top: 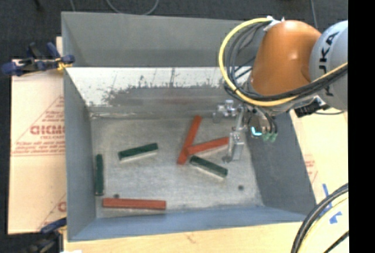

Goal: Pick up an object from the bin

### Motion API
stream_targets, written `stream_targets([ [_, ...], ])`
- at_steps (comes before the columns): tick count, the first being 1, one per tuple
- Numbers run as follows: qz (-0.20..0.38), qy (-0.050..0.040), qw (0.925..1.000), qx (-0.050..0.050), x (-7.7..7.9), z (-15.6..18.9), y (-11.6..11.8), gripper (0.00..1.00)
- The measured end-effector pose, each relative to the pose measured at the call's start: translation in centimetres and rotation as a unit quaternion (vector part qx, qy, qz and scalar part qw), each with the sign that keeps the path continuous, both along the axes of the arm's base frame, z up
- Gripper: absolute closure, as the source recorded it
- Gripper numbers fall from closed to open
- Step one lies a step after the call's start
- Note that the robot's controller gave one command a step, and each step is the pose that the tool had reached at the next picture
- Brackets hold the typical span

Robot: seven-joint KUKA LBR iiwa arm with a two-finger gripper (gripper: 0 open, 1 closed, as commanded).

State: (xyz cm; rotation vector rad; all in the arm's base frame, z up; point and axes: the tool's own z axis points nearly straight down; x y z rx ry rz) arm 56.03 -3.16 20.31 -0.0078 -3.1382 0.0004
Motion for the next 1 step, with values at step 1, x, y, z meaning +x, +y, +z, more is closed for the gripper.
stream_targets([
  [1, -0.092, -0.0069, 0.9957, 0.0, -0.78, -13.27, -4.23, 0.0],
])
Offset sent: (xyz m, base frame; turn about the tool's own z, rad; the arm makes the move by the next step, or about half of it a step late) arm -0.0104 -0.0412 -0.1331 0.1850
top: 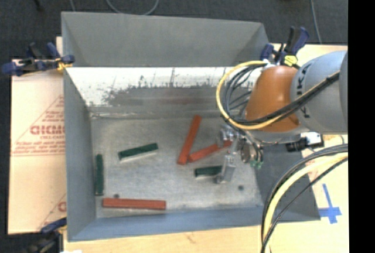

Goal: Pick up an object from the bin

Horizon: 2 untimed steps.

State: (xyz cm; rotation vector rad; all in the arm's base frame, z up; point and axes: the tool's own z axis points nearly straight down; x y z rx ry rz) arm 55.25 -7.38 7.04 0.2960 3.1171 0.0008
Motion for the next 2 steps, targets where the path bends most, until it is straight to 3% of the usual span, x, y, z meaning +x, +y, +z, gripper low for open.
stream_targets([
  [1, 0.002, -0.0039, 1.0, -0.001, 0.3, 0.5, 0.0, 1.0],
  [2, 0.016, 0.005, 0.9999, 0.0, -1.9, 1.8, 2.3, 1.0],
])
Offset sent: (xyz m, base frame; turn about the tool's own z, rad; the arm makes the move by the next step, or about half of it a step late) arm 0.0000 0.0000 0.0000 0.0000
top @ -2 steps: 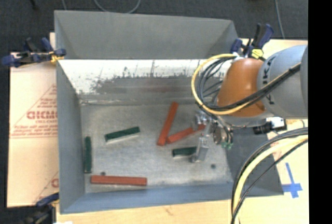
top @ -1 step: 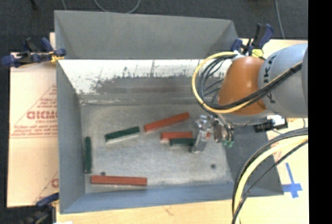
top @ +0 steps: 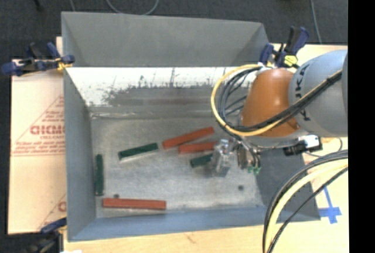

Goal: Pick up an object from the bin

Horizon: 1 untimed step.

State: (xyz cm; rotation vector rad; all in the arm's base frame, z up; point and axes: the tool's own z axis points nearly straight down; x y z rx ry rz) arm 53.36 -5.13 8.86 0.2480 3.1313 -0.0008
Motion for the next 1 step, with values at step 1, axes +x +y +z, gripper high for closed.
stream_targets([
  [1, 0.0, 0.0002, 1.0, 0.0, 0.02, -0.09, -0.09, 0.0],
])
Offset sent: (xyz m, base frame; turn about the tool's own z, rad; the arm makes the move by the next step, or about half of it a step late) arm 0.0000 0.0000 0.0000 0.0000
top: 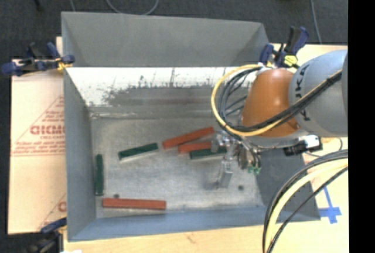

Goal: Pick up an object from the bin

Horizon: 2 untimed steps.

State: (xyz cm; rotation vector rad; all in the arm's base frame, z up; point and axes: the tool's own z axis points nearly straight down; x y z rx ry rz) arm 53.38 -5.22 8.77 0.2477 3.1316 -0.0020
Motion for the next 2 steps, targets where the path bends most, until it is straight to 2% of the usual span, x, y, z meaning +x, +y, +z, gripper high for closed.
stream_targets([
  [1, -0.031, -0.0035, 0.9995, 0.001, 4.1, 0.1, 2.6, 0.0],
  [2, -0.01, 0.0018, 0.9999, 0.0, -1.8, -1.9, 3.1, 0.0],
])
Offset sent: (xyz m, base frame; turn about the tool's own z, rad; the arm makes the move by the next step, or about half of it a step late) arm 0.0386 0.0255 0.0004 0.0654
